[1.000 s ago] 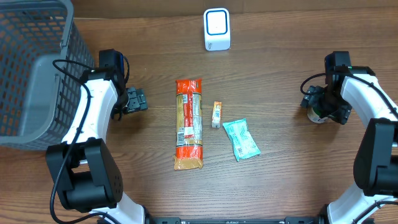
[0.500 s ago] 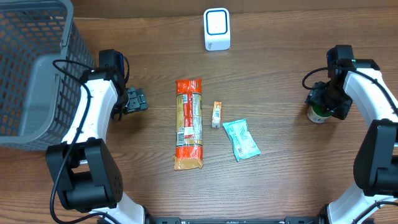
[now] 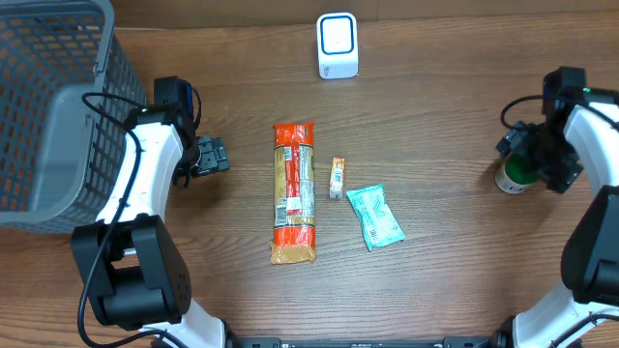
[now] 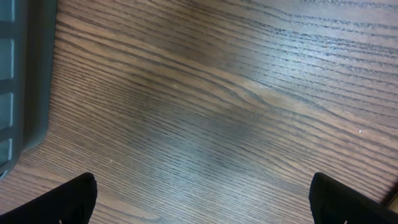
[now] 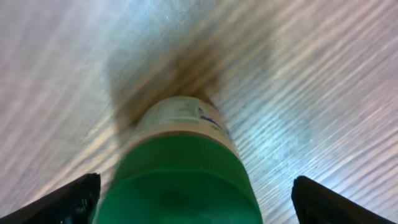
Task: Scan the item barcode
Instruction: 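Release the jar and lift the right gripper away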
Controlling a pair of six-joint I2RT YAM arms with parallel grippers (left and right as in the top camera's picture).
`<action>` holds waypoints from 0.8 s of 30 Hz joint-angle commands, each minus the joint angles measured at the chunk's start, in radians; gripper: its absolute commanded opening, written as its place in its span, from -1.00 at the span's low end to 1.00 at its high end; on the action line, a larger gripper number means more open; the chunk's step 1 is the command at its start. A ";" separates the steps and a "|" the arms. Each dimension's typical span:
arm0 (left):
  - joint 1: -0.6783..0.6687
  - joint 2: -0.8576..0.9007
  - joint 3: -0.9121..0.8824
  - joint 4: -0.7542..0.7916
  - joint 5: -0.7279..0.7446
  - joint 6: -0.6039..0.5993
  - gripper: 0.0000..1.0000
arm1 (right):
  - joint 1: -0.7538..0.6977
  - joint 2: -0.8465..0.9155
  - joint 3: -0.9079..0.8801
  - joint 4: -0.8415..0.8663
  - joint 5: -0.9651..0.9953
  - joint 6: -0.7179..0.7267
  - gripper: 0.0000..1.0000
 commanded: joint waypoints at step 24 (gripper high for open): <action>0.000 -0.021 0.004 0.002 -0.010 0.015 1.00 | 0.422 -0.021 0.234 -0.275 -0.401 -0.482 0.67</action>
